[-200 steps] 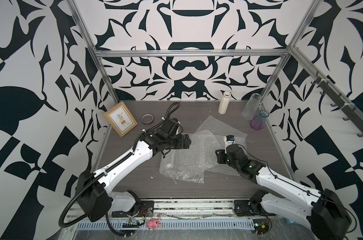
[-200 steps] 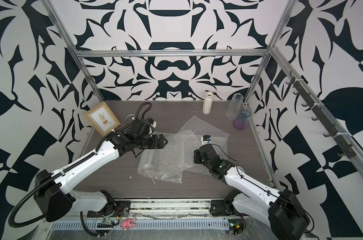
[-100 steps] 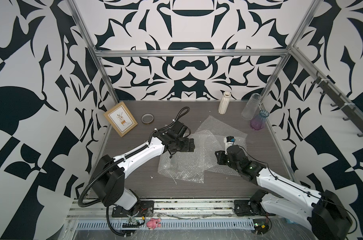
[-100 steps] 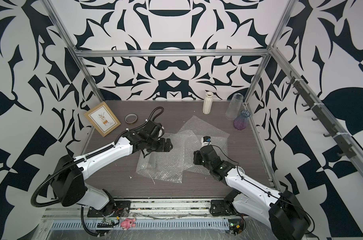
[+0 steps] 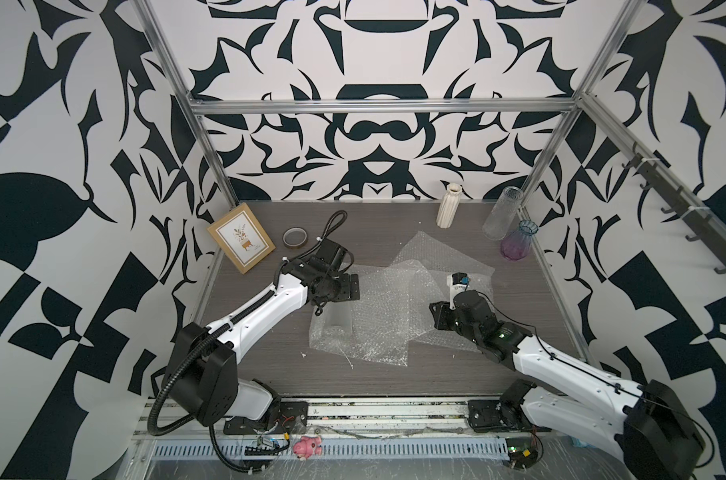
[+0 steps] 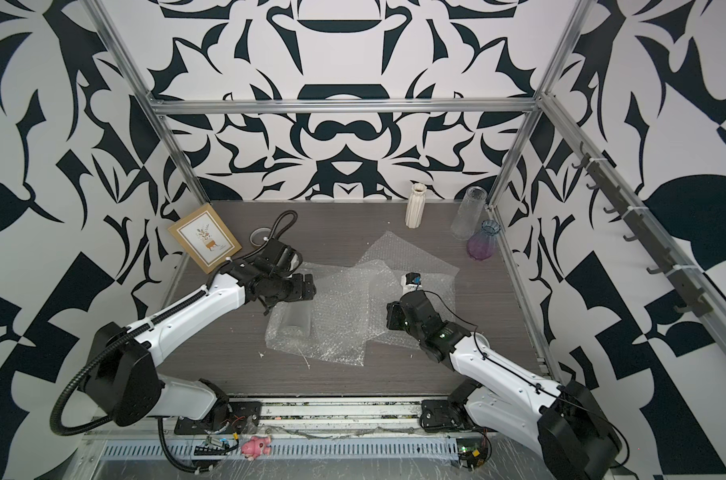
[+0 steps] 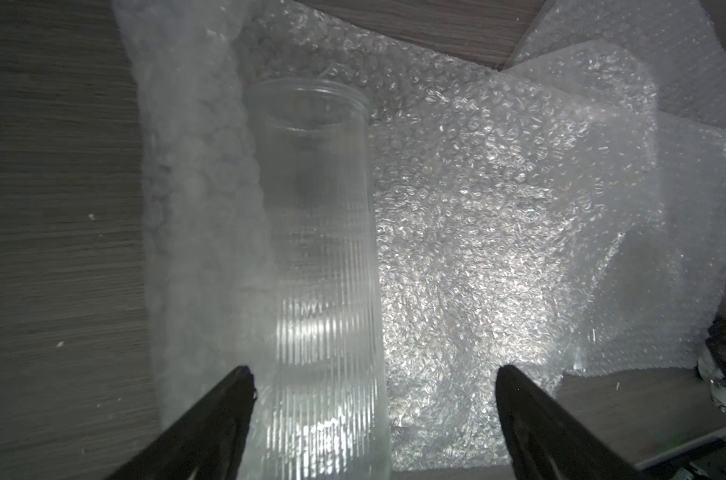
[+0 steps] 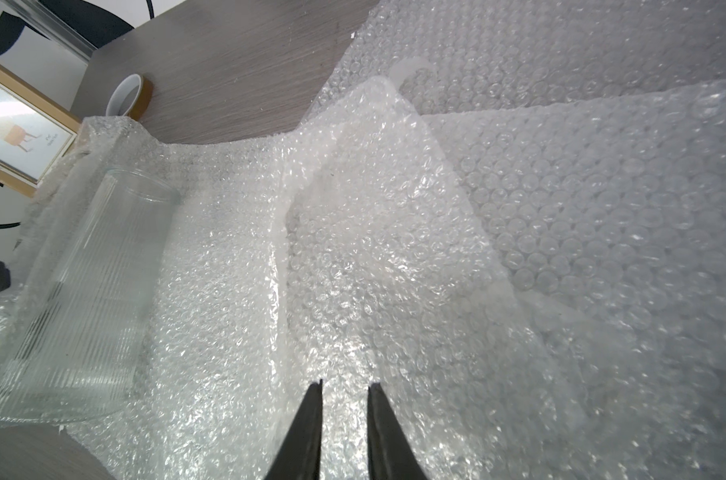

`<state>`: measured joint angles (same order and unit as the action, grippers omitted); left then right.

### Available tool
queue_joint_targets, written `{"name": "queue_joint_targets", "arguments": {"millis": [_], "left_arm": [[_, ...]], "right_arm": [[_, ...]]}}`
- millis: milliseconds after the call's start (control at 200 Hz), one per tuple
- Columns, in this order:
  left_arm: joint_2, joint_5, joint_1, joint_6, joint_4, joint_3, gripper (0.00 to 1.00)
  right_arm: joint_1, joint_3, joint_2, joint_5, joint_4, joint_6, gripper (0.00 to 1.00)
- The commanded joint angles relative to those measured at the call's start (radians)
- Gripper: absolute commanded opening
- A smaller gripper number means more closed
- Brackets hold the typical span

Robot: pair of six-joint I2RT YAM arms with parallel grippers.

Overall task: Unwrap the vase from the bubble wrap
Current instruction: Unwrap the bubble wrap.

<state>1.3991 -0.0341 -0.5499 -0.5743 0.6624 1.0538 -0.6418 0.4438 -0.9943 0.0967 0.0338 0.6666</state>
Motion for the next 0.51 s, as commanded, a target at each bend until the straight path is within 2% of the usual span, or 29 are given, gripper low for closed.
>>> {"name": "queue_joint_targets", "arguments": {"millis": [0, 200, 400, 500], "left_arm": [[-0.042, -0.025, 0.050, 0.024, 0.061, -0.031, 0.94], [-0.086, -0.035, 0.132, 0.022, 0.103, -0.041, 0.95], [-0.117, -0.091, 0.143, 0.089, 0.199, 0.050, 0.99], [-0.117, -0.072, 0.143, 0.163, 0.248, 0.118, 1.00]], "right_arm": [[0.003, 0.015, -0.001, -0.002, -0.015, -0.009, 0.23], [0.002, 0.034, -0.013, -0.009, 0.003, -0.025, 0.23], [0.002, 0.083, -0.046, -0.017, 0.047, -0.050, 0.34], [-0.010, 0.126, -0.076, -0.013, 0.080, -0.064, 0.40]]}}
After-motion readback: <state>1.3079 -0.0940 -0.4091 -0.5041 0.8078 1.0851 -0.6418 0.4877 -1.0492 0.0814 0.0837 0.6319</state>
